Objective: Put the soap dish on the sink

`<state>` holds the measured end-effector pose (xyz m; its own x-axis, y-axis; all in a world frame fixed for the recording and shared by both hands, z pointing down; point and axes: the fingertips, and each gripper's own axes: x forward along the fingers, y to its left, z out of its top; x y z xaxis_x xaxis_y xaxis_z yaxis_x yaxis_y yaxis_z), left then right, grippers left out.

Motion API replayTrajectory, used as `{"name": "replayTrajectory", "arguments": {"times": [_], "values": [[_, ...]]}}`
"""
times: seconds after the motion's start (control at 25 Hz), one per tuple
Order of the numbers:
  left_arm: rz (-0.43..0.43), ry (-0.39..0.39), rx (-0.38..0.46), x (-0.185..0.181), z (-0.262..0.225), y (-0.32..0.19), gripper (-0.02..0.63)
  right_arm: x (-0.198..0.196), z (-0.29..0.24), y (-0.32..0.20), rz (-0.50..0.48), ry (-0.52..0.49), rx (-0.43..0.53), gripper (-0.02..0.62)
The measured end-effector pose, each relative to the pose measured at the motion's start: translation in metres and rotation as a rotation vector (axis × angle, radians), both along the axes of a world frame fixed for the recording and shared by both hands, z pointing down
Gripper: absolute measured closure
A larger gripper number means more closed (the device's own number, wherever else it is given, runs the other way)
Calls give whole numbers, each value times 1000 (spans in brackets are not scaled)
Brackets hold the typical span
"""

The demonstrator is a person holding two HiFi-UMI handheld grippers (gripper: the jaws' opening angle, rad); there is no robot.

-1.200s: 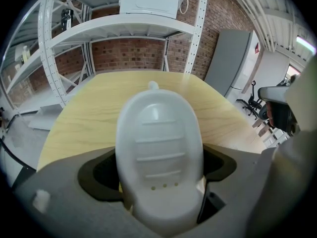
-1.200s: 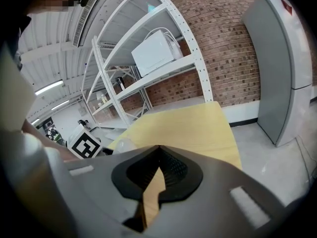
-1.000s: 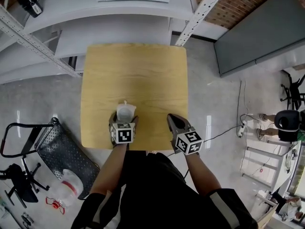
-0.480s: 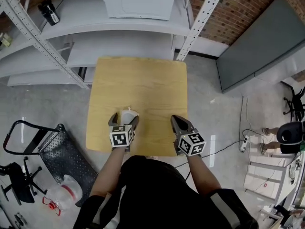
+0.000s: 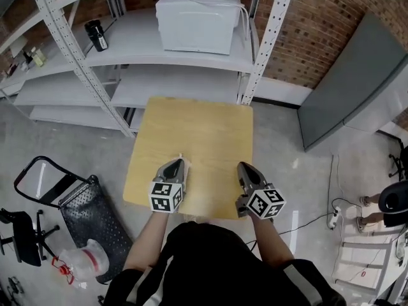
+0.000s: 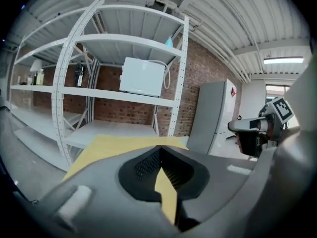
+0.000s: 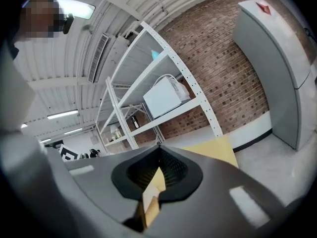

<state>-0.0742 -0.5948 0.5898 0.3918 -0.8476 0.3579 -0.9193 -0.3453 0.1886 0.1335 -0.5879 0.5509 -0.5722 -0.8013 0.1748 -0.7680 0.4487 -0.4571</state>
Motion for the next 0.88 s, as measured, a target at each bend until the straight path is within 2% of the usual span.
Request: {"name": "replayTrajectory", "arguments": {"times": [0.2,0.48,0.64,0.88], "values": [[-27,14,145,17,-35,38,604,-2,-12,21,-65,-1,51,591],[-101,76,206,5,-54,85,604,-6,-10,55,-113,-10,55,591],[-97,107,240,-5,-70,106,604,-14,-11,76,-117,6,71,591],[-65,74,286,-45,-90,144,604,-41,-27,103,-85,15,118,591]]}}
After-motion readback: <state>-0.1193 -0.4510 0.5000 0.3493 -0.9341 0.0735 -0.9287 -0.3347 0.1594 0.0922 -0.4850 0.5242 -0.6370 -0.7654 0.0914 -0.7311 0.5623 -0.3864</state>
